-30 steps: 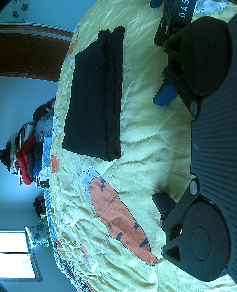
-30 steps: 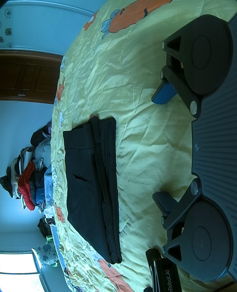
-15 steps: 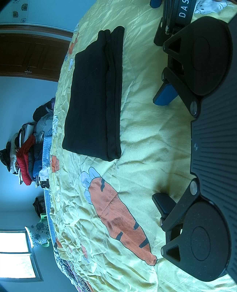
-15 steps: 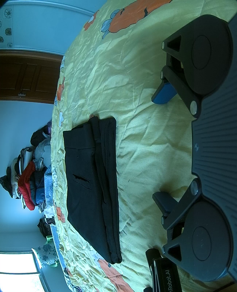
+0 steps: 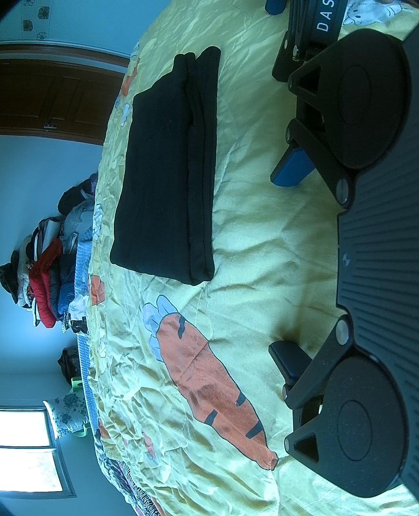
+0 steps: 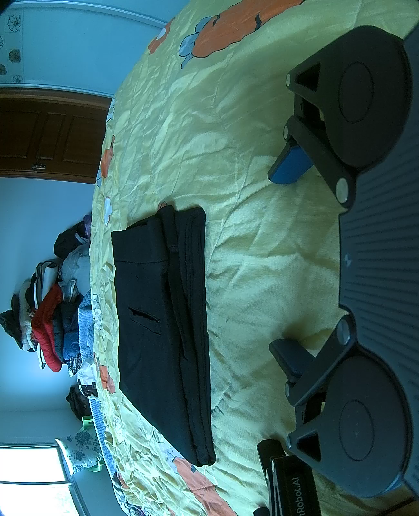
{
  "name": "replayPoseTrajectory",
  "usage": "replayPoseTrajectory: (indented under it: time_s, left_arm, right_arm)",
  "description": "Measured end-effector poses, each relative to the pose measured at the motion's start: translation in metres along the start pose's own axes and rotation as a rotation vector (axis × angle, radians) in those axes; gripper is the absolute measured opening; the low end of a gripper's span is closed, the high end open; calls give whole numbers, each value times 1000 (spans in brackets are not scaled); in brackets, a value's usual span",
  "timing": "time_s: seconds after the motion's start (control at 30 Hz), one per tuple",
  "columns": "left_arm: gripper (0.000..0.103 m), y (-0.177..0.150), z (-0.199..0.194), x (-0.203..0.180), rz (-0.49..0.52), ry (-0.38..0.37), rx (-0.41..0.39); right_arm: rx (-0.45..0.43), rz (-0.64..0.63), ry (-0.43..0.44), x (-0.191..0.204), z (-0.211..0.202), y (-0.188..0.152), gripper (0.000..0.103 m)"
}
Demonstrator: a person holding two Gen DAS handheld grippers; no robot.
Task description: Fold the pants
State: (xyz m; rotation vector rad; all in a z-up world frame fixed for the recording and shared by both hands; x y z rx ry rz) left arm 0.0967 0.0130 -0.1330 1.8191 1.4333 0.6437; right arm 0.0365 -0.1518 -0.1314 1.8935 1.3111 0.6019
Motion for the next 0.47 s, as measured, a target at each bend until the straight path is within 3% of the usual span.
replayPoseTrajectory:
  time_s: [0.47]
  left_arm:
    - [103, 2, -7, 7, -22, -22, -15]
  right_arm:
    - [0, -1, 5, 0, 0, 0, 103]
Point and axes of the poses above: each gripper's, at about its wrist camera, not at the fingertips, and z roughly the way its jaws point, x to its left, y to its top, the point moved 9 cm from there along z, roughly the way its jaws point, and after that the axes turned 4 degrees about -y, right-handed, at the moved point
